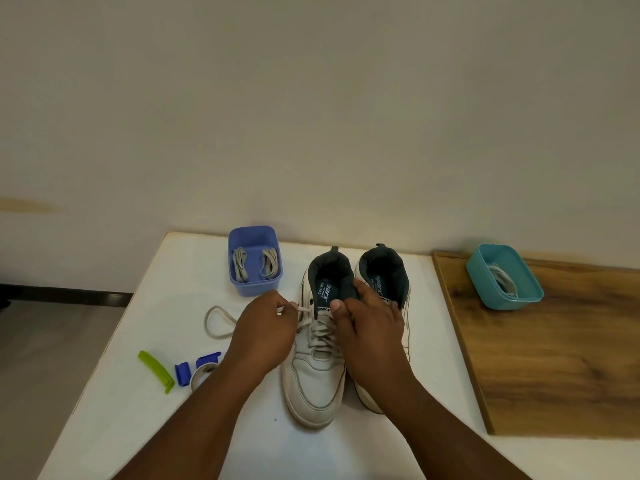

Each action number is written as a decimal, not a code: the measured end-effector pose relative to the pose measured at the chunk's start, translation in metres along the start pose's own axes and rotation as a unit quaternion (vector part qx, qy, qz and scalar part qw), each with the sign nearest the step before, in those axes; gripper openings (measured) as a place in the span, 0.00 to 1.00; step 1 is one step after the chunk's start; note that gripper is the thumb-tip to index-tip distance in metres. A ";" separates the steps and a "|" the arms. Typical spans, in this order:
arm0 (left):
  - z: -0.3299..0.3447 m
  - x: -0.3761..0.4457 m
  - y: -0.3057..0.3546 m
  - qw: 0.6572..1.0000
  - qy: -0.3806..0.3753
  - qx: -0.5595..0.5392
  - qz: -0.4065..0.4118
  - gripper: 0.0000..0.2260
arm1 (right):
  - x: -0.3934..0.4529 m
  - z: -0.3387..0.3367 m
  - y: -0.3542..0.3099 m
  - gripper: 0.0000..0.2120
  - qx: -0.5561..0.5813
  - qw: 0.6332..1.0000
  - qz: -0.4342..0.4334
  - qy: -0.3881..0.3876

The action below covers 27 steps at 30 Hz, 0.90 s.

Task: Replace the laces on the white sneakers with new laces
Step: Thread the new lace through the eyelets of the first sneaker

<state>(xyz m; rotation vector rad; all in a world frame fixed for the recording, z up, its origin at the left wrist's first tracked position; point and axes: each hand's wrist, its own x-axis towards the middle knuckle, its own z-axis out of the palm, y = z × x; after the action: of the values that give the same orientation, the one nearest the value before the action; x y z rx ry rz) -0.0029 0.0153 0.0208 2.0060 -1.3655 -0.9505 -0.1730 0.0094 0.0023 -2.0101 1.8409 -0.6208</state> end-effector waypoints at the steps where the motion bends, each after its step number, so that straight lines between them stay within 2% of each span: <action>1: 0.000 0.000 0.002 1.000 -0.006 -0.024 -0.014 0.09 | -0.001 0.000 0.000 0.30 -0.004 1.000 0.001 -0.004; 4: -0.004 0.001 0.006 0.997 0.008 -0.070 -0.025 0.10 | -0.002 -0.004 0.000 0.24 -0.045 0.998 -0.003 -0.038; 6: -0.007 0.002 0.005 0.997 0.040 -0.064 -0.014 0.11 | -0.002 -0.005 0.001 0.24 -0.059 0.997 0.001 -0.054; 13: -0.012 -0.003 -0.007 0.989 0.109 0.089 0.049 0.04 | -0.001 -0.007 0.000 0.24 -0.040 0.998 0.007 -0.056; 16: -0.010 -0.006 -0.007 0.970 0.122 0.206 0.050 0.17 | -0.001 -0.009 0.000 0.25 -0.028 0.996 0.008 -0.080; 18: -0.011 -0.010 -0.003 0.958 0.139 0.241 0.075 0.18 | -0.001 -0.010 0.000 0.26 -0.018 0.996 0.007 -0.084; 21: -0.005 -0.016 -0.002 0.951 0.115 0.270 0.100 0.13 | -0.002 -0.012 -0.004 0.26 0.005 0.998 0.012 -0.068; 25: 0.001 -0.022 -0.004 0.945 0.050 0.313 0.077 0.20 | -0.003 -0.017 -0.006 0.27 0.013 0.999 -0.002 -0.048; 27: -0.001 -0.023 -0.003 0.939 0.048 0.332 0.078 0.17 | -0.003 -0.018 -0.006 0.27 0.013 0.999 0.000 -0.051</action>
<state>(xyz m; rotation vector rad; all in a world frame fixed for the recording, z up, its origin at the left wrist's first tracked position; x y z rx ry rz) -0.0053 0.0379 0.0249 2.3153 -1.9333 -0.3226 -0.1776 0.0135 0.0201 -1.9875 1.7652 -0.5296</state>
